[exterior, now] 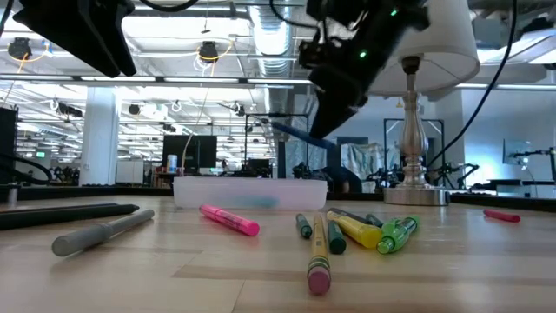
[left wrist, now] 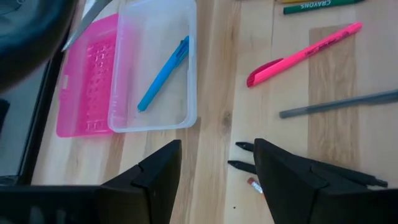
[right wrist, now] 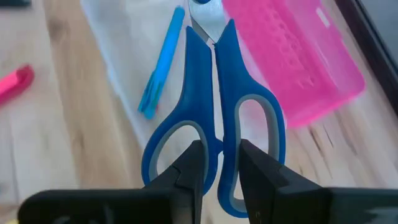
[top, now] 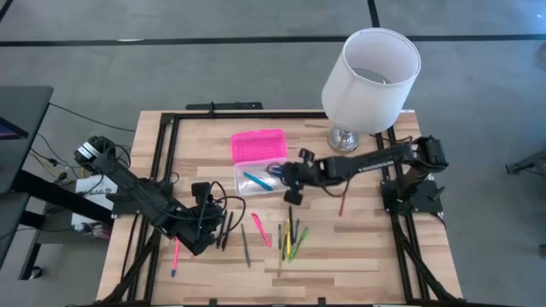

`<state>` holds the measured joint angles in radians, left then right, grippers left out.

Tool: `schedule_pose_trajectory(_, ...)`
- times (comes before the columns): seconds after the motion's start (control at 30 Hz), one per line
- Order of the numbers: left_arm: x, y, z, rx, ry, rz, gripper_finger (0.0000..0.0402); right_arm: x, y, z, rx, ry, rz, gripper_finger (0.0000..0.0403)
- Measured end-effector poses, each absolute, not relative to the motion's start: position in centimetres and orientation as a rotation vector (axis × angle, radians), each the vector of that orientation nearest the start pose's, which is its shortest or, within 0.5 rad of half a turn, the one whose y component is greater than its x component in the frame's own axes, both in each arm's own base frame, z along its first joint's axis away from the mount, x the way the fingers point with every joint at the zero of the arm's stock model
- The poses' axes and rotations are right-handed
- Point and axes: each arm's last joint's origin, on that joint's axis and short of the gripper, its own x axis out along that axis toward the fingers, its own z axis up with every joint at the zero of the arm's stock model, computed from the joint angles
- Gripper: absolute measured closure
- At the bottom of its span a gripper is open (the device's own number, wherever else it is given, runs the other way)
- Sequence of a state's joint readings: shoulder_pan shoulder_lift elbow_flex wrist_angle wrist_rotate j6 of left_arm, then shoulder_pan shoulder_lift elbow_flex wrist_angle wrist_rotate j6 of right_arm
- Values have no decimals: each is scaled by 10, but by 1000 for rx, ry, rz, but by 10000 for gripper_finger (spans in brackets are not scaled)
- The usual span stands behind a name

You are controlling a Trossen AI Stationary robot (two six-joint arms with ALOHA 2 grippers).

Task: Pick & place school supplies into a supply box
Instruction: Put the blue scissors into the pink supply box

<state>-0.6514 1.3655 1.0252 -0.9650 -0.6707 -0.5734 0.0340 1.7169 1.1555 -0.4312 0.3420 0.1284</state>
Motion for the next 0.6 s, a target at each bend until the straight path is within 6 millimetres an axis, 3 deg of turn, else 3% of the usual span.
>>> schedule_pose_trajectory(0.27,201,-129,250,314,950,335,205,363,-28,186,-36,964,-272,337)
schedule_pose_trajectory(0.6,199,-127,250,351,949,364,205,369,-35,177,-22,960,-228,336)
